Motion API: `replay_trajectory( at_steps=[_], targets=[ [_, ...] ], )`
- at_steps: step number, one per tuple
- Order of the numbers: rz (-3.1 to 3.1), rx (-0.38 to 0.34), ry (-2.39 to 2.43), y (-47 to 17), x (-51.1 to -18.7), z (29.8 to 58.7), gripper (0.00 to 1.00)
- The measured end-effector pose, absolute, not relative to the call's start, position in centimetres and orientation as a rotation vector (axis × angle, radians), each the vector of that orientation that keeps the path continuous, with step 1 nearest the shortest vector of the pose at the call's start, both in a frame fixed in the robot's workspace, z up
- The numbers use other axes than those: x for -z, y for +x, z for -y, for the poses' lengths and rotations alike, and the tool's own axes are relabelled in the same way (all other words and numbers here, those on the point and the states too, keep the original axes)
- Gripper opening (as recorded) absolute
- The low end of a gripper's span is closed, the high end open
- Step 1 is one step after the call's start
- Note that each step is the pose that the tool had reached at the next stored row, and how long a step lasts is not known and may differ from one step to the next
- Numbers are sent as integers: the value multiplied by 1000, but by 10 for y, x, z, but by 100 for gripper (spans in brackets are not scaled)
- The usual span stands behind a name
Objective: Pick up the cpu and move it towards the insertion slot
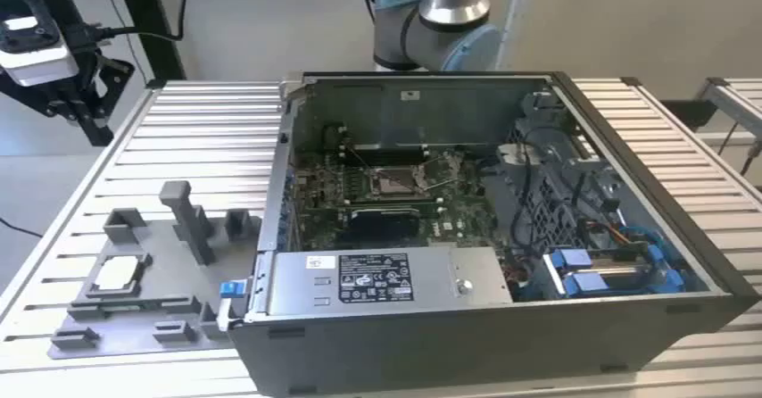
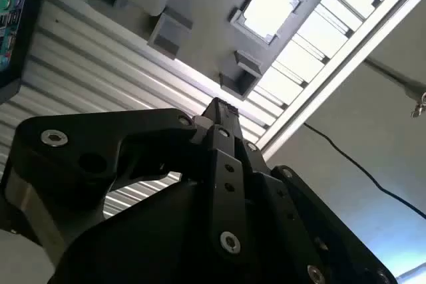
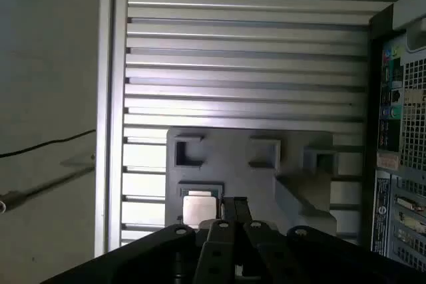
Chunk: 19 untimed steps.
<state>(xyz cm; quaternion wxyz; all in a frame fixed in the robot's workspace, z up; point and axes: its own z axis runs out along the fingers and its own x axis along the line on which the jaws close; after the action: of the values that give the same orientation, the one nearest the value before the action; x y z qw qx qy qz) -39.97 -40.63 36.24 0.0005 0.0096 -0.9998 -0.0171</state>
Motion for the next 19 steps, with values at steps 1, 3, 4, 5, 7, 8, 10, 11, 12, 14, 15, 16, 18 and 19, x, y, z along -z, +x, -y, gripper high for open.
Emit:
replay_trajectory(
  at_steps=[1, 3, 4, 5, 7, 8, 10, 11, 12, 14, 15, 16, 18, 19],
  targets=[
    [3140, 53, 30, -400, -362, 406, 0],
    [3140, 51, 30, -400, -362, 406, 0],
    [3140, 51, 30, -400, -362, 406, 0],
    [3140, 51, 30, -400, -362, 406, 0],
    [3140, 50, 30, -400, -362, 406, 0],
    [3140, 50, 30, -400, -362, 406, 0],
    [3140, 49, 30, -400, -362, 406, 0],
    [3140, 49, 30, -400, -362, 406, 0],
    [3140, 49, 30, -400, -362, 406, 0],
    [3141, 48, 30, -400, -362, 406, 0],
    [3144, 48, 30, -401, -363, 406, 0],
    [3148, 49, 30, -404, -362, 406, 0],
    [3155, 49, 30, -410, -362, 407, 0],
    [3158, 49, 30, -414, -362, 407, 0]
  ],
)
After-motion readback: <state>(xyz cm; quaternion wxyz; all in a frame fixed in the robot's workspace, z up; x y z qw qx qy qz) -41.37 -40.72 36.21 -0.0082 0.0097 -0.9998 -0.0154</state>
